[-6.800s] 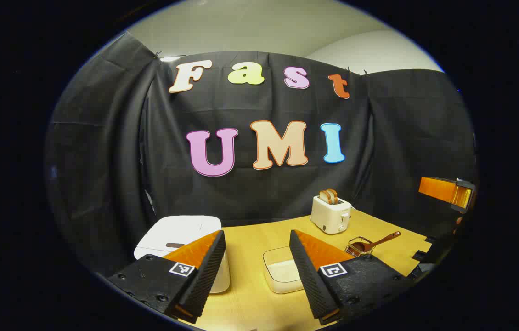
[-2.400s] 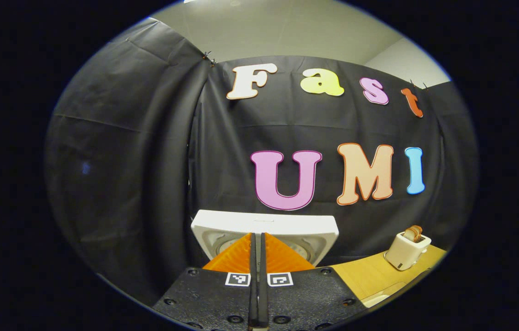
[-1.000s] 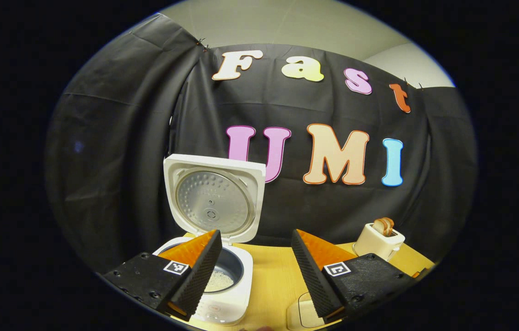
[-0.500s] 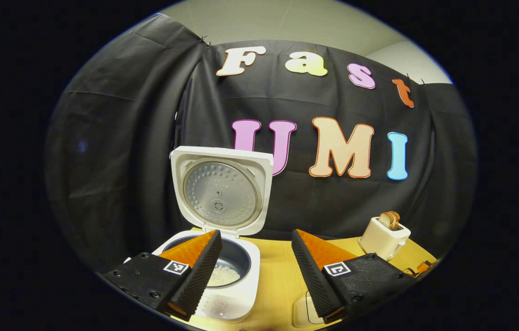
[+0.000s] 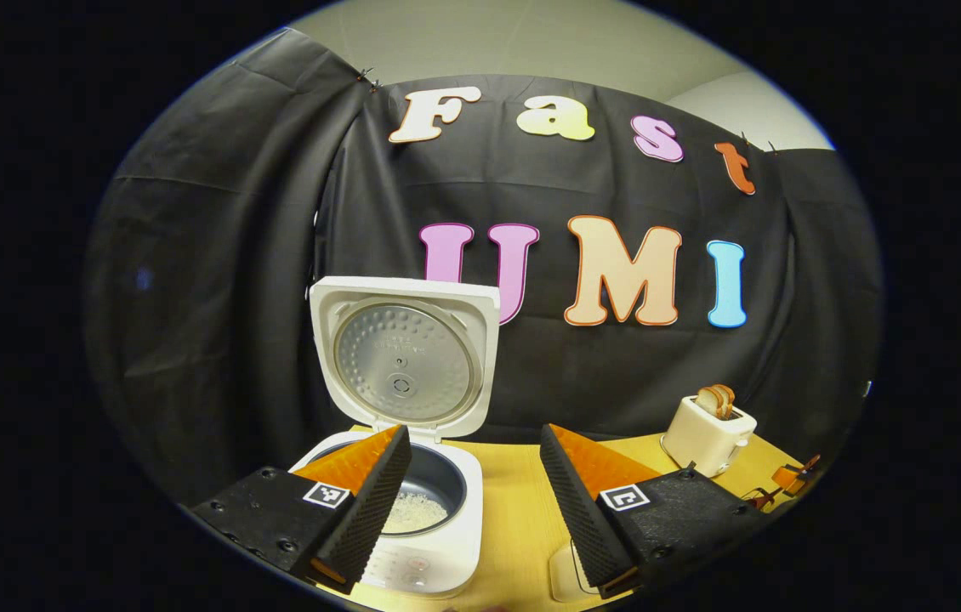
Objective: Close the left gripper, press the button to open the rice cooker; take a wooden spoon from the chopstick holder with the right hand, scoop a spoonful of rice and pour it into the rice cooker, then put the wooden spoon back into the chopstick holder.
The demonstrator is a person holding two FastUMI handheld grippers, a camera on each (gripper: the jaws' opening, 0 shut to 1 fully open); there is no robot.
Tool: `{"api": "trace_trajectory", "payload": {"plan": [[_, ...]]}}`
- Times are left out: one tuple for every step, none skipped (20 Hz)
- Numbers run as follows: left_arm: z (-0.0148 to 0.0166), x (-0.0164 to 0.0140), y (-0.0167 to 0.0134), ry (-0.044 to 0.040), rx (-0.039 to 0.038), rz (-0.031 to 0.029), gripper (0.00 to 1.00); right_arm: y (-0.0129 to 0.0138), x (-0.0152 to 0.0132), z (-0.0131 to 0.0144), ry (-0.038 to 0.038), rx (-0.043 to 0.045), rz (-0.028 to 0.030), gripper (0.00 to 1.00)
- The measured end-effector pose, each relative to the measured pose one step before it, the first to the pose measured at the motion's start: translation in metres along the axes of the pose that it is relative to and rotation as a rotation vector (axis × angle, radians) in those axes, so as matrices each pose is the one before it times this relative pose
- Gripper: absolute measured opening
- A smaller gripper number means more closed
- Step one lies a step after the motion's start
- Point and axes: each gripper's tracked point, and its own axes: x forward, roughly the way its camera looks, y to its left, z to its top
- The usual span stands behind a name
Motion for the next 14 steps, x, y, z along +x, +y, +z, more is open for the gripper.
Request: {"api": "trace_trajectory", "payload": {"plan": [[0.0004, -0.00083, 0.00114, -0.00102, -0.00261, -0.00173, 0.91, 0.00351, -0.00255, 0.00298, 0.00209, -0.02181, -0.0011, 0.3], [-0.0011, -0.00106, 0.00071, 0.00268, -0.00307, -0.00387, 0.91, 0.00241, 0.00312, -0.00049, 0.001, -0.02857, 0.00306, 0.29], [-0.00111, -0.0009, 0.00149, 0.00504, -0.00399, -0.00172, 0.91, 0.00236, 0.00005, 0.00202, 0.00218, -0.02495, 0.0004, 0.29], [-0.00294, -0.00093, 0.00054, 0.0072, -0.00527, -0.00337, 0.91, 0.00203, 0.00087, 0.00218, -0.00113, -0.0198, 0.00158, 0.29], [-0.00152, -0.00086, 0.00106, 0.00647, -0.00744, -0.00275, 0.91, 0.00132, -0.00038, 0.00506, -0.00334, -0.01576, 0.00097, 0.29], [-0.00217, -0.00121, 0.00102, 0.00639, -0.00625, -0.00256, 0.91, 0.00143, -0.00017, 0.00476, -0.00242, -0.01339, -0.0004, 0.29], [-0.00131, 0.00065, 0.00033, 0.00105, 0.00136, 0.00001, 0.91, 0.00065, -0.00076, 0.00537, -0.00271, -0.01035, -0.0027, 0.29], [0.00069, 0.00042, 0.00154, -0.00036, 0.00227, 0.00291, 0.91, 0.00101, 0.00007, 0.00459, -0.00367, -0.00926, -0.00193, 0.29], [-0.0011, -0.00235, 0.00314, 0.00069, 0.00059, 0.00243, 0.9, 0.00166, -0.00074, 0.00477, -0.00114, -0.00912, 0.00076, 0.29], [-0.00028, -0.0009, 0.00274, -0.00137, -0.00024, 0.00317, 0.86, 0.00191, -0.00067, 0.0045, -0.00176, -0.01179, -0.00123, 0.29], [0.00028, -0.00187, 0.00358, -0.00023, -0.00007, 0.00146, 0.9, 0.00156, -0.00177, 0.00661, -0.0043, -0.01202, -0.00029, 0.29], [0.00225, -0.00077, 0.00212, -0.00062, 0.00307, -0.00039, 0.91, 0.00148, -0.00087, 0.0062, -0.00262, -0.01204, -0.00129, 0.29], [0.00192, 0.00013, 0.00179, -0.00202, 0.00419, -0.00139, 0.87, 0.00153, -0.00213, 0.00813, -0.0052, -0.01211, -0.0002, 0.29], [0.00355, -0.00045, 0.00154, -0.00317, 0.00458, -0.00256, 0.91, 0.00057, -0.00196, 0.0093, -0.00646, -0.01743, -0.00204, 0.29]]}}
